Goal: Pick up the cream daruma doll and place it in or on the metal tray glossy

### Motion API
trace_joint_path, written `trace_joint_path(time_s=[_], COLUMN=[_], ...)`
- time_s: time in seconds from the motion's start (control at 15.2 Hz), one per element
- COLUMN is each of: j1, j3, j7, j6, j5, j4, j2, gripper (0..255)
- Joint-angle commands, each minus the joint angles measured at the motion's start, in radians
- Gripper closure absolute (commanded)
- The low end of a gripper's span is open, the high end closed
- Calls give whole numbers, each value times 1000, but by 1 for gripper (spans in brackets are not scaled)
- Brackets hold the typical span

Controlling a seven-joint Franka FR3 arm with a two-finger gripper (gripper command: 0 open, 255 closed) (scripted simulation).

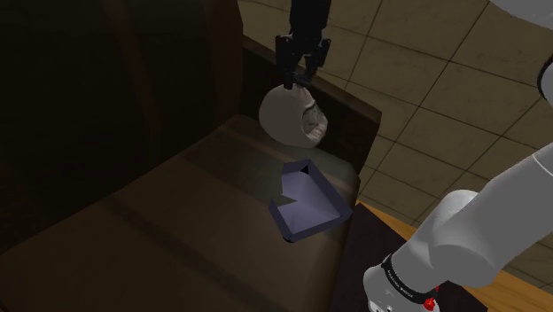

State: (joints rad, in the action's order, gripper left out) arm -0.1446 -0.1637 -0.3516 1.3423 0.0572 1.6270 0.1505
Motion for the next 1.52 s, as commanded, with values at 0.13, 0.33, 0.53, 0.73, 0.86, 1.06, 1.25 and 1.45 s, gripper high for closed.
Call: trace_joint_path(time_s=[0.13,0.33,0.53,0.73,0.86,1.06,1.25,1.45], j1=[-16,-29,-31,-32,-33,-34,-35,-37], j3=[-13,-24,-25,-26,-26,-28,-29,-31], j7=[-30,-54,-54,-50,-48,-44,-41,-39], j6=[-28,-60,-37,3,30,69,109,148], j5=[30,53,57,59,60,62,64,66], j4=[106,161,205,261,297,349,399,447], j2=[139,230,250,266,276,288,299,307], gripper=[255,255,255,255,255,255,255,255])
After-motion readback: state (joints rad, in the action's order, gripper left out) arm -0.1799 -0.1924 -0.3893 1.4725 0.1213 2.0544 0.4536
